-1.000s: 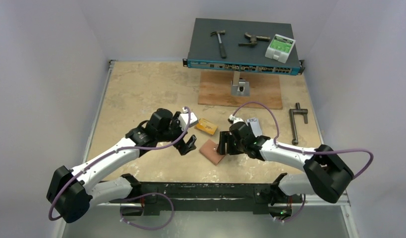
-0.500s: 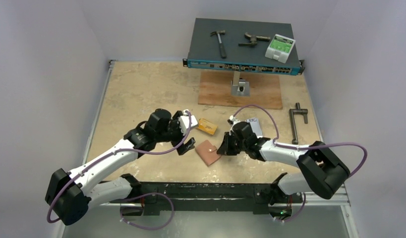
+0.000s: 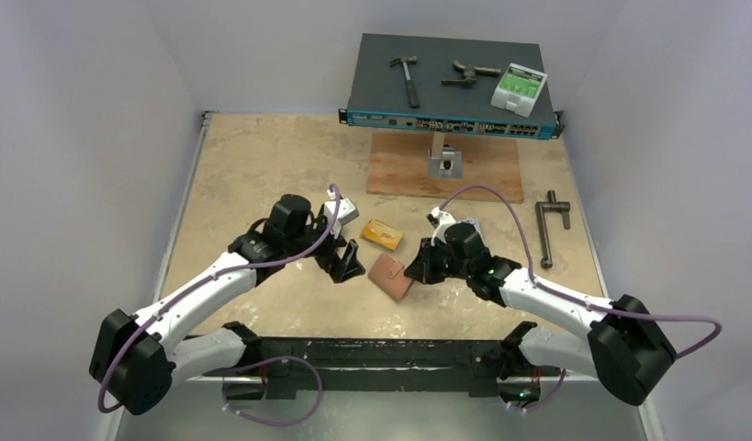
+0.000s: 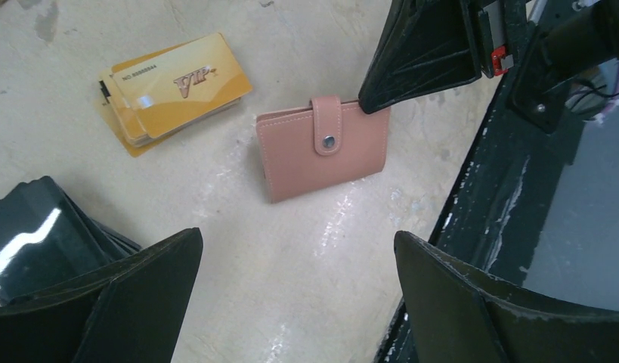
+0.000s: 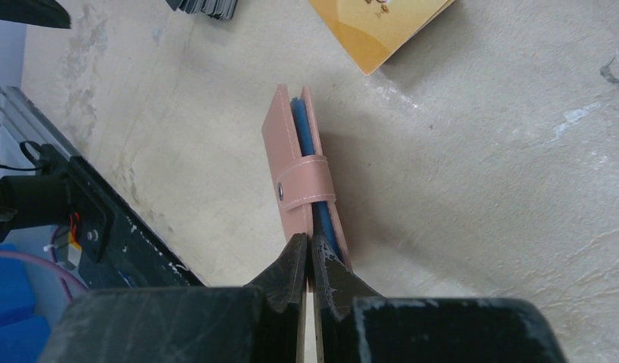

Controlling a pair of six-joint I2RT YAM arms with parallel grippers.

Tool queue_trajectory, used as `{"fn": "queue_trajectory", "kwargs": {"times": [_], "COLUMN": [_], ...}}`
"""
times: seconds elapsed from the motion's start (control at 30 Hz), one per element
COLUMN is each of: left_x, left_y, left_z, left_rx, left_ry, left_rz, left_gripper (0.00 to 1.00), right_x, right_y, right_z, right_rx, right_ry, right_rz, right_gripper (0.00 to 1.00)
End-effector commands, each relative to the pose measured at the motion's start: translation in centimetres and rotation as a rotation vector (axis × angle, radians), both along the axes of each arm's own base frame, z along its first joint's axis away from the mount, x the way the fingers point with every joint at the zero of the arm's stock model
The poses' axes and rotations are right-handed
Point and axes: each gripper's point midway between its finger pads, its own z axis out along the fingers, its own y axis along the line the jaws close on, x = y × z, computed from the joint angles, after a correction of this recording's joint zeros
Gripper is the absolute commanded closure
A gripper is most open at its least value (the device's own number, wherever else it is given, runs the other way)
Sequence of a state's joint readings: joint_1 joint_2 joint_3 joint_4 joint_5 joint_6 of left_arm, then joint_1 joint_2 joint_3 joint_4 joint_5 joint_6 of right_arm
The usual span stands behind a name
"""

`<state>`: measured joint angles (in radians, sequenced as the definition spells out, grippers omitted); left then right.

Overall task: Put the credit cards into the card holder
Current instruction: Pick up the card holder from the center of the board.

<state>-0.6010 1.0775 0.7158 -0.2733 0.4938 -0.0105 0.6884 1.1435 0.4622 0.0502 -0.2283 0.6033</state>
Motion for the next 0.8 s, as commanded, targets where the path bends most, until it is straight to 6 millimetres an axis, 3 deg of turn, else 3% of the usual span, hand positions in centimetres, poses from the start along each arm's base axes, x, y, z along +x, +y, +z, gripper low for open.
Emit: {"fn": "queue_trajectory", "kwargs": {"times": [0.0, 0.23, 0.4, 0.57, 0.77], "left_x": [-0.2, 1.1, 2.3, 1.9, 0.1], "left_y": [-1.7, -2.0, -1.9, -1.5, -0.9], "left_z": [2.0, 1.0, 1.8, 3.1, 4.4], "left_rx": [-0.127, -0.127, -0.140, -0.189, -0.282], "left_ry": [0.059, 0.066, 0.022, -0.005, 0.051], "left_rz": [-0.051, -0.094, -0.117, -0.174, -0.264], "left_gripper": [0.00, 0.00, 0.00, 0.00, 0.00], "right_x": [0.6, 1.0, 0.6, -0.4, -1.8], "right_y": [0.3, 1.4, 2.7, 3.3, 4.2], "right_z": [3.2, 8.5, 11.4, 13.7, 17.8], "right_rx": [-0.006, 0.028, 0.059, 0.074, 0.134], "right_ry": [-0.136, -0.268, -0.307, -0.341, -0.387], "right_rz": [0.038, 0.077, 0.143, 0.219, 0.326], "right_gripper": [1.00, 1.00, 1.00, 1.00, 1.00]}}
